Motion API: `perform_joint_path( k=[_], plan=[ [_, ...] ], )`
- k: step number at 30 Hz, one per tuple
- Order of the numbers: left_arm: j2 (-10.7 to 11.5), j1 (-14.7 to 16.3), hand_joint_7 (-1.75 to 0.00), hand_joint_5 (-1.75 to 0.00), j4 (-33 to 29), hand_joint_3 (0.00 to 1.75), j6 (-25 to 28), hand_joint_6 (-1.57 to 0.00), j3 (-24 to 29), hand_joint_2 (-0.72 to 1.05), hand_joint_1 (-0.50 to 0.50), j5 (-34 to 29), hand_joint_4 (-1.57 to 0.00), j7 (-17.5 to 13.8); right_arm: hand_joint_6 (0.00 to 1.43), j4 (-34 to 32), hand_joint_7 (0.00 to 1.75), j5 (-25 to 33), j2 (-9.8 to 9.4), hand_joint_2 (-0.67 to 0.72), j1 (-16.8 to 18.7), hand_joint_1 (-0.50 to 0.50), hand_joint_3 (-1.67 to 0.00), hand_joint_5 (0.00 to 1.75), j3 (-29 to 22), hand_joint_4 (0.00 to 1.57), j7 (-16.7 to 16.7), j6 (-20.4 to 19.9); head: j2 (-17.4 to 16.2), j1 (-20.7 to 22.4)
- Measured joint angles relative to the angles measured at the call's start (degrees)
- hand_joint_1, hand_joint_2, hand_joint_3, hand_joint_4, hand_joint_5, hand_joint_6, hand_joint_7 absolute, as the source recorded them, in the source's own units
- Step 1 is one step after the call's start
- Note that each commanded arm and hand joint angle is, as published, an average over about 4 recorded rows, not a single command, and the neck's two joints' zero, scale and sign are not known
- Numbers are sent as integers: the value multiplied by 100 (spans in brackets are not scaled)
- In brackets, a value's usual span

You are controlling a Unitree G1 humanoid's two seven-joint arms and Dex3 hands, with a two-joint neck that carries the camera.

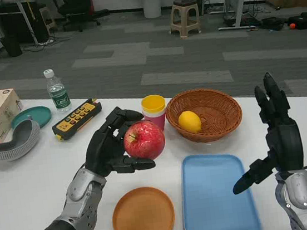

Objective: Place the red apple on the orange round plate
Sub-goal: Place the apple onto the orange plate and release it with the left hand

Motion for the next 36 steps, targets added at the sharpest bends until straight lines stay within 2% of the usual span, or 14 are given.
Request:
perform_joint_path(
  k=[8,11,15,17,20,22,25,28,31,36],
  plan=[
    [0,95,-112,-113,132,7,-30,-29,-30,105,-10,-5,-34,0,0,230,0,3,-2,61,-104,-33,0,0,81,0,0,-4,46,15],
    [0,96,-112,-118,143,9,-30,-29,-38,105,-10,-5,-34,0,0,230,0,3,-2,65,-104,-33,0,0,82,0,0,-4,53,12],
    [2,96,-112,-121,146,9,-30,-29,-49,105,-12,-5,-34,0,0,230,0,4,-2,60,-104,-33,0,0,84,0,0,-4,16,15],
    [7,96,-112,-121,146,9,-30,-29,-65,105,-12,-6,-34,0,0,230,0,4,-2,60,-104,-33,0,0,84,0,0,-4,-254,9],
    [36,98,-112,-115,151,9,-31,-29,-128,105,-13,-12,-34,0,0,230,0,6,-3,63,-104,-33,0,0,85,0,0,-4,-839,27],
    [82,105,-112,-113,169,4,-32,-29,-186,105,-14,-14,-34,0,0,231,0,12,-6,66,-104,-33,0,0,85,0,0,-4,-1009,31],
    [137,130,-112,-121,228,4,-33,-29,-233,105,-14,-14,-34,-1,0,237,0,37,-19,65,-105,-33,0,0,88,0,0,-4,-1248,-6],
    [143,151,-112,-123,275,2,-34,-29,-245,105,-14,-15,-34,-2,0,260,0,54,-23,60,-105,-33,0,0,100,0,0,-4,-1390,-21],
    [143,155,-112,-118,292,0,-34,-29,-261,105,-14,-16,-34,-3,0,308,0,65,-24,63,-109,-33,0,0,126,0,0,-4,-1459,-24],
    [143,156,-112,-113,329,9,-34,-29,-287,105,-17,-16,-34,-6,0,365,0,88,-24,66,-117,-33,0,0,161,0,0,-4,-1481,-55]
  ],
)
